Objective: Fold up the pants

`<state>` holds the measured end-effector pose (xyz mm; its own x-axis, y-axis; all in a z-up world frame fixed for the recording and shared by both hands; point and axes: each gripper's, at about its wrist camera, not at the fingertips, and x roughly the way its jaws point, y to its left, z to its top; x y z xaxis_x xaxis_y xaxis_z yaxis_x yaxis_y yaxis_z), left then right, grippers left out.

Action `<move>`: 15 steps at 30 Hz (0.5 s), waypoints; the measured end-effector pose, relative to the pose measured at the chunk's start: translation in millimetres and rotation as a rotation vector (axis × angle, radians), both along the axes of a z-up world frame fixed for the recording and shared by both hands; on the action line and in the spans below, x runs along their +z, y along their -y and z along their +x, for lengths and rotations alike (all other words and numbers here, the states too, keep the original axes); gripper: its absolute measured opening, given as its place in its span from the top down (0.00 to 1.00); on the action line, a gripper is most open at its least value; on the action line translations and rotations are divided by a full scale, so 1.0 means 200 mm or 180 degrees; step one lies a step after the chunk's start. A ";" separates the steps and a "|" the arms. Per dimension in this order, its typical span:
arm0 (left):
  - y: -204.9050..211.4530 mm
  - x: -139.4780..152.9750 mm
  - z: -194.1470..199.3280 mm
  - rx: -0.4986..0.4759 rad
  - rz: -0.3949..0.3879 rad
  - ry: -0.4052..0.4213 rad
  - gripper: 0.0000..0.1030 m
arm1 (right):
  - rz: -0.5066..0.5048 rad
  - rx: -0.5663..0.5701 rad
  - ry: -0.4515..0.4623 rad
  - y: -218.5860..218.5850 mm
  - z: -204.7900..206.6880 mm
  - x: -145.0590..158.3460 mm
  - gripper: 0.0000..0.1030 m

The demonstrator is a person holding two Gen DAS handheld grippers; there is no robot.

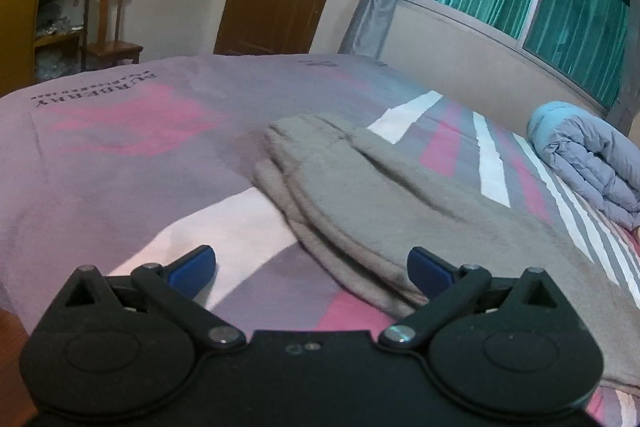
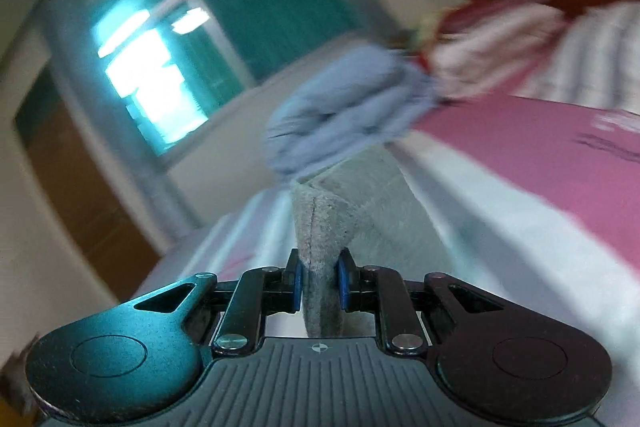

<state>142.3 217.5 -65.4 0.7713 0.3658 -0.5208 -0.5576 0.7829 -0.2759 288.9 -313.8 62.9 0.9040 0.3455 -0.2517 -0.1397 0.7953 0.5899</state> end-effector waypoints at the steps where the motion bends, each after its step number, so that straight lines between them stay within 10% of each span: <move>1: -0.02 0.00 -0.01 0.0014 -0.0029 0.0013 0.07 | -0.0004 0.0114 0.0041 -0.11 0.00 0.01 0.83; 9: -0.15 -0.05 -0.11 0.0150 -0.0272 0.0056 0.07 | -0.0445 0.1534 -0.0157 -1.06 -0.09 -0.24 0.83; 11: -0.17 -0.05 -0.12 0.0164 -0.0331 0.0087 0.07 | -0.0869 0.1921 -0.0497 -1.27 -0.12 -0.41 0.73; 15: -0.16 -0.05 -0.10 0.0128 -0.0316 0.0048 0.06 | -0.1096 0.1970 -0.0195 -1.38 -0.22 -0.43 0.49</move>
<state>122.7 249.7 -76.4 0.7651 0.3439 -0.5444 -0.5833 0.7283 -0.3596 244.8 -37.4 -22.5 0.5483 0.6828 -0.4830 -0.6007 0.7233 0.3406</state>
